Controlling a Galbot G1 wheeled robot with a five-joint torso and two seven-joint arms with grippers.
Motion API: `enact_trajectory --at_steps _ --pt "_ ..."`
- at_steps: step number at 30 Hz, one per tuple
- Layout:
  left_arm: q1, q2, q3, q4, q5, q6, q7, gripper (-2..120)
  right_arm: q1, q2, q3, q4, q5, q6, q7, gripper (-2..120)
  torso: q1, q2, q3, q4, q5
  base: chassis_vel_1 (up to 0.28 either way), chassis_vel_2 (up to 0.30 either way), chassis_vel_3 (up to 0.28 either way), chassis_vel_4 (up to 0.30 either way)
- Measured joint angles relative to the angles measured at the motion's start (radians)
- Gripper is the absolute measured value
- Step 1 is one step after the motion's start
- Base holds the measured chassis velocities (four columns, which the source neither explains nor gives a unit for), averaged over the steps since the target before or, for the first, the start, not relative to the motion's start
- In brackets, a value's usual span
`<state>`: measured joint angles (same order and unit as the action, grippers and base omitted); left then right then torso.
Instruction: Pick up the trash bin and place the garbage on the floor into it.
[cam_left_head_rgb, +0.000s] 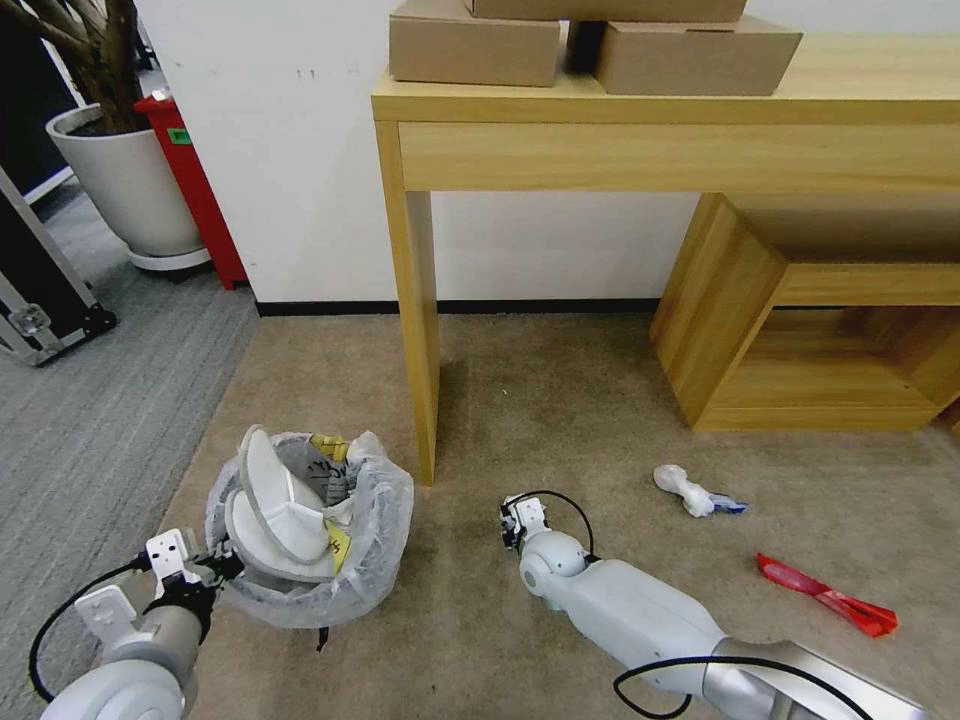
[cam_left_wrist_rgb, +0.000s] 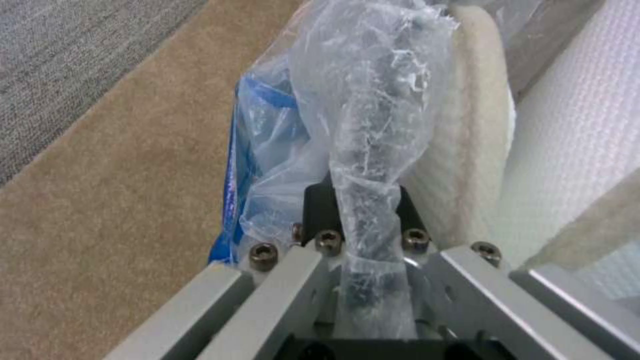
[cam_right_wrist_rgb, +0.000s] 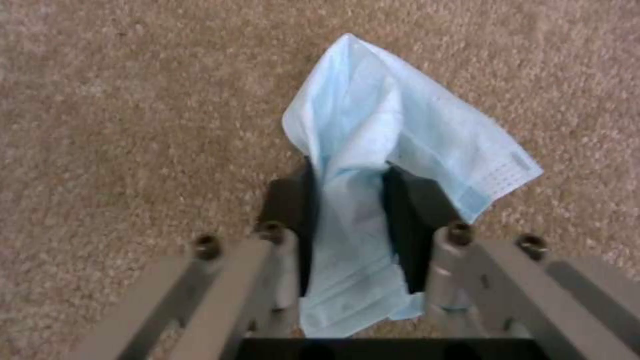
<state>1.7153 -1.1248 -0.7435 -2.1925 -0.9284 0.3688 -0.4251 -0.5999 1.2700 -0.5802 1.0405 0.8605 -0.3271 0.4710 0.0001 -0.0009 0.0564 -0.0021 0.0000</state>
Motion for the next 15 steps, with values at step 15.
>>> enact_trajectory --at_steps 15 --pt "-0.015 0.007 0.004 0.021 0.000 0.000 0.001 0 -0.070 -0.141 0.106 0.244 -0.012 0.100 -0.027 0 0.000 0.000 0.000 0.0000 0.0002 0.000 0.000 0.000 0.000"
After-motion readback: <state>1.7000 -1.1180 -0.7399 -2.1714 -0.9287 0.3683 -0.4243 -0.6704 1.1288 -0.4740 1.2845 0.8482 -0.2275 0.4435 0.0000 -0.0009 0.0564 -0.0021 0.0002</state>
